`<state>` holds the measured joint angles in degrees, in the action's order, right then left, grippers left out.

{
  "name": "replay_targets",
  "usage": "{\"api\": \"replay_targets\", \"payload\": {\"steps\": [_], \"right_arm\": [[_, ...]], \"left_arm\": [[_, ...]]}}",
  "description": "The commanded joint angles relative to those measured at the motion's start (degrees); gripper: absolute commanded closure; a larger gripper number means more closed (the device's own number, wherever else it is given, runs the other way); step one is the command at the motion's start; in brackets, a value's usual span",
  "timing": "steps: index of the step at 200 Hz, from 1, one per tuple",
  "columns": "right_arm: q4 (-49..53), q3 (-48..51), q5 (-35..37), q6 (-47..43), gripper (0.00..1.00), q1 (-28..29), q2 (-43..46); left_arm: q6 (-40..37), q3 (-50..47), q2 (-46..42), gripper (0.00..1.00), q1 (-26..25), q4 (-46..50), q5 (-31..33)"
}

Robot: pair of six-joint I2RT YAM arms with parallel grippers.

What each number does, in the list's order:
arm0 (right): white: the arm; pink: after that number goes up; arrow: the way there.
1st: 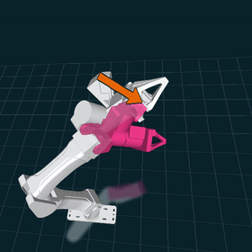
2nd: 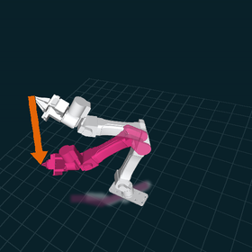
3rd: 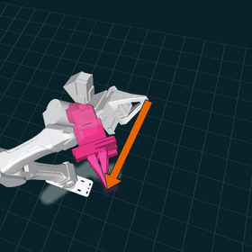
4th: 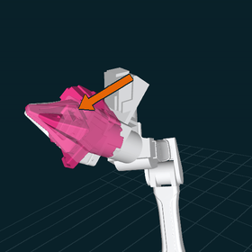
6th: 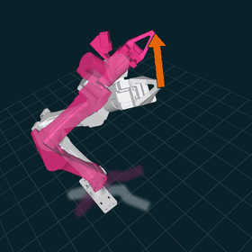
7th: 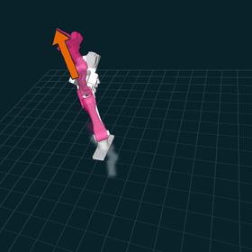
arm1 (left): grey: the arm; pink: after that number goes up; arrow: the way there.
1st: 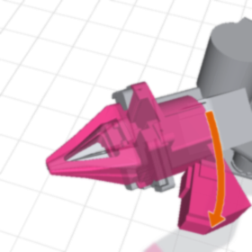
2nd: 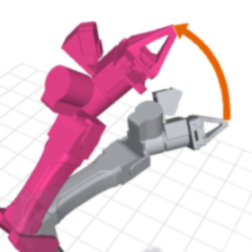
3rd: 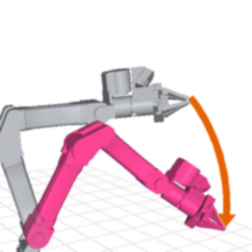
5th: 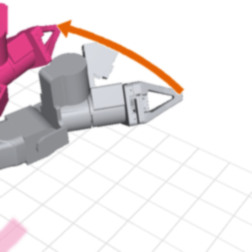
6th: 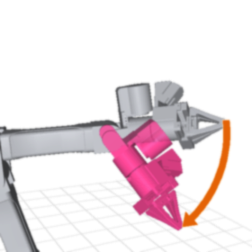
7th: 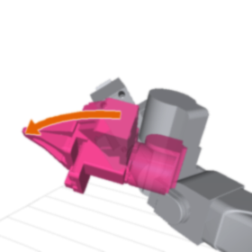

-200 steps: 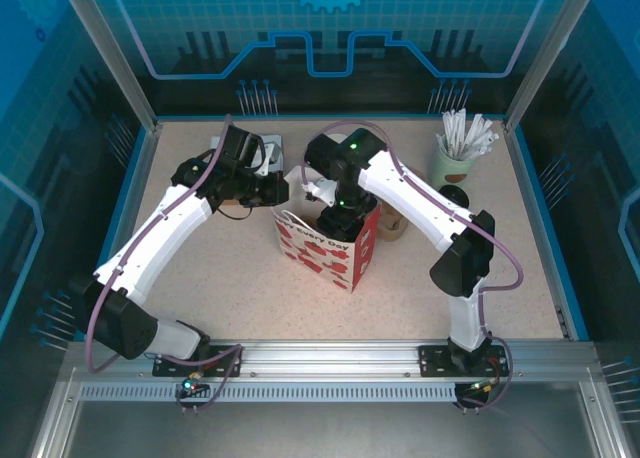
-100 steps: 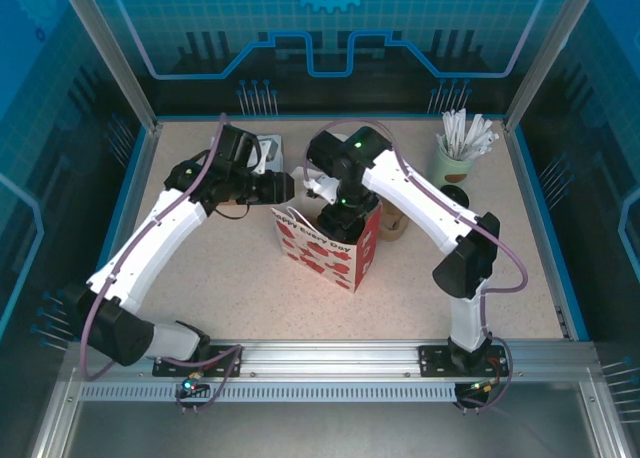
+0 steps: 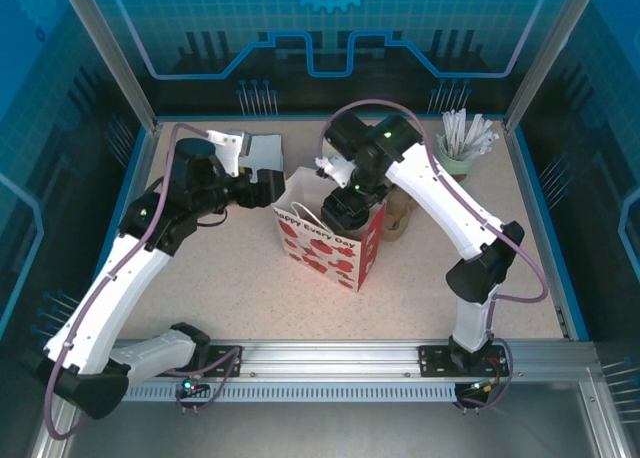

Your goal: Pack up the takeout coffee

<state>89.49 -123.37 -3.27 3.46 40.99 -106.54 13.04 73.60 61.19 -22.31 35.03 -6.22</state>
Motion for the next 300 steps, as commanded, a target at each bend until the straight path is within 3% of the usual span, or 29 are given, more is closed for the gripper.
{"api": "replay_targets", "payload": {"steps": [1, 60, 98, 116, 140, 169, 217, 277, 300], "right_arm": [[0.6, -3.4, -2.2, 2.3, 0.28, -1.5, 4.6], [0.0, -4.8, -9.8, 3.9, 0.29, -6.6, 11.6], [-0.6, -4.0, -14.8, 4.4, 0.29, -10.5, 15.5], [-0.9, -3.2, -17.0, 4.6, 0.29, -12.3, 17.4], [-1.2, -1.4, -19.0, 4.8, 0.29, -14.3, 20.0], [-0.4, 0.1, -21.5, 4.5, 0.29, -15.5, 21.3], [-2.2, 2.6, -25.7, 5.4, 0.29, -15.9, 22.8], [-2.7, 3.7, -27.6, 5.7, 0.29, -15.9, 22.9], [-2.9, 4.0, -27.9, 5.8, 0.29, -15.9, 22.7]], "left_arm": [[-5.1, -3.3, -3.1, 0.1, -0.2, -6.9, -2.4], [-17.6, -6.7, -6.9, 0.05, -0.3, -16.7, -17.3], [-27.5, -2.7, -5.2, 0.01, -3.5, -15.7, -20.9], [-31.1, 0.8, -3.2, 0.01, -8.1, -13.8, -19.4], [-37.5, 5.5, 1.0, 0.01, -16.4, -10.0, -12.0], [-41.9, 8.1, 6.1, 0.01, -21.0, -10.2, -6.1], [-46.5, 10.4, 12.1, 0.01, -25.4, -11.8, -1.5], [-46.4, 8.8, 14.2, 0.01, -26.4, -13.9, 0.1], [-45.7, 7.4, 13.7, 0.06, -26.4, -15.5, 0.0]]}}
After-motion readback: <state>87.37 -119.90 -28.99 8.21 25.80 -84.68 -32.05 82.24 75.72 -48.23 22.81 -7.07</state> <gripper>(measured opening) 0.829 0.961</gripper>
